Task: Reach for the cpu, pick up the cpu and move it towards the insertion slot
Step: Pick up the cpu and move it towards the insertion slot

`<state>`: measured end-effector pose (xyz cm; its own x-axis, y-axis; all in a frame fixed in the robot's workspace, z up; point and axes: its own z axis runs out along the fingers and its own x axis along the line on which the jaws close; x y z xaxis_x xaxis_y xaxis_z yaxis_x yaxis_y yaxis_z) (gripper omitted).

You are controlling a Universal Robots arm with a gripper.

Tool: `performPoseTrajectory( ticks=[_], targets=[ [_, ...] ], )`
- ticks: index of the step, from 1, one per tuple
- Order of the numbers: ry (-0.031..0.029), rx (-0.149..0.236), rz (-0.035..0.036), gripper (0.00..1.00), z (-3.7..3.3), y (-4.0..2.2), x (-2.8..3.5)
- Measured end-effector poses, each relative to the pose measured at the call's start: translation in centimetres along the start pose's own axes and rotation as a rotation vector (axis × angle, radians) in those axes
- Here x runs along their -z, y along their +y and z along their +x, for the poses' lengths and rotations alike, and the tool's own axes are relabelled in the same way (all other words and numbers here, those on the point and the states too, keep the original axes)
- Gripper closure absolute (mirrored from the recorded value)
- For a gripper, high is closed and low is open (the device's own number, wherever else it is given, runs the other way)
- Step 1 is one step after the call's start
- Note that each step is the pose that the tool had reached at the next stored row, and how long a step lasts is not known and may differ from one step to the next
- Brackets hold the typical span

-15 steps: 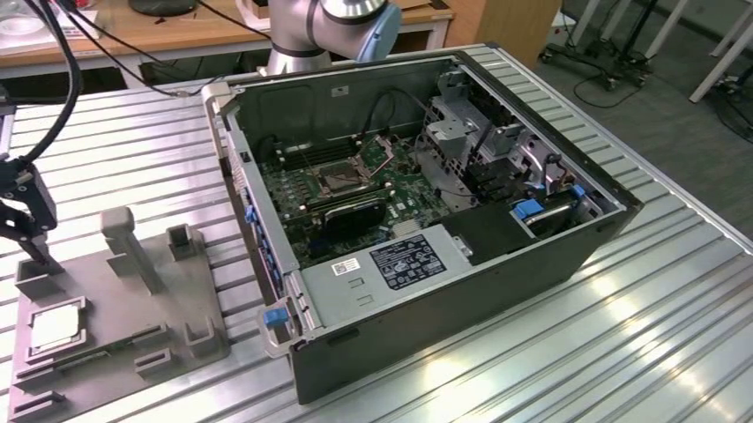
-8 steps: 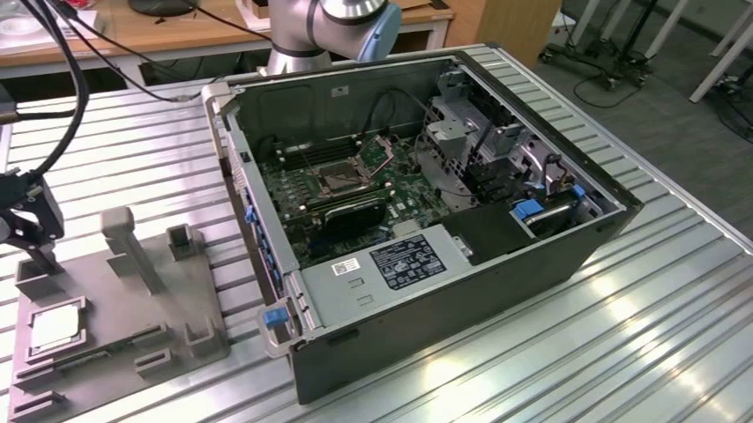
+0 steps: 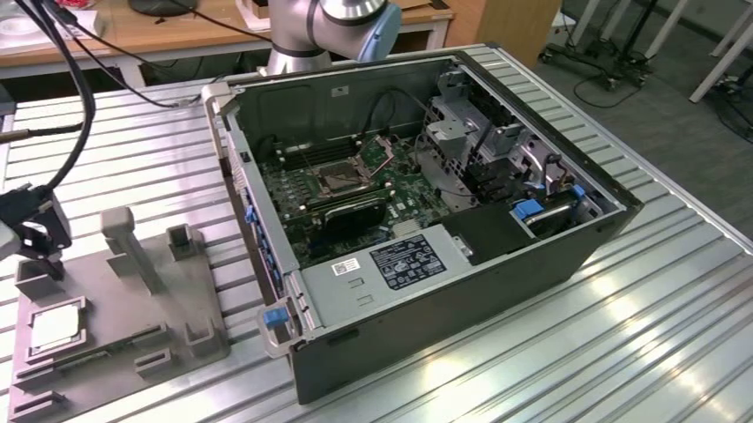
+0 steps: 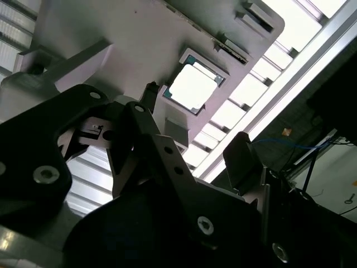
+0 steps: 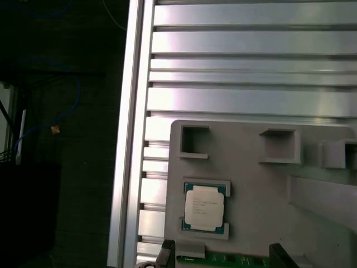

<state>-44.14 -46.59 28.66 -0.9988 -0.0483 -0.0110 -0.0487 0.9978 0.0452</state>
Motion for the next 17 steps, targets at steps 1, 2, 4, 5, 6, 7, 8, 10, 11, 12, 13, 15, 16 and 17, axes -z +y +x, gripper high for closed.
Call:
performPoseTrajectory(
  ticks=[1, 2, 4, 5, 6, 7, 8, 10, 11, 12, 13, 15, 16, 17],
  targets=[
    [0.0, 0.0, -0.0002, 0.26, 0.0, -0.02, -0.18],
    [0.0, 0.0, -0.0005, 0.26, 0.01, -0.04, -0.35],
    [-0.0001, 0.0, -0.0012, 0.26, 0.01, -0.09, -0.71],
    [-0.0001, 0.0, -0.0016, 0.26, 0.01, -0.11, -0.9],
    [-0.0001, 0.0, -0.0019, 0.26, 0.02, -0.13, -1.08],
    [-0.0001, 0.0, -0.0023, 0.26, 0.02, -0.16, -1.26],
    [-0.0001, 0.0, -0.0026, 0.26, 0.02, -0.18, -1.44],
    [-0.0002, 0.0, -0.0034, 0.26, 0.03, -0.22, -1.78],
    [-0.0002, 0.0, -0.0039, 0.26, 0.03, -0.25, -1.96],
    [-0.0002, 0.0, -0.0044, 0.26, 0.04, -0.27, -2.12],
    [-0.0003, 0.0, -0.005, 0.26, 0.04, -0.29, -2.27],
    [-0.0001, 0.0, -0.0062, 0.26, 0.04, -0.33, -2.59],
    [-0.0004, 0.0, -0.0081, 0.26, 0.04, -0.37, -2.77],
    [-0.0005, 0.0, -0.0098, 0.26, 0.04, -0.41, -2.94]
  ],
)
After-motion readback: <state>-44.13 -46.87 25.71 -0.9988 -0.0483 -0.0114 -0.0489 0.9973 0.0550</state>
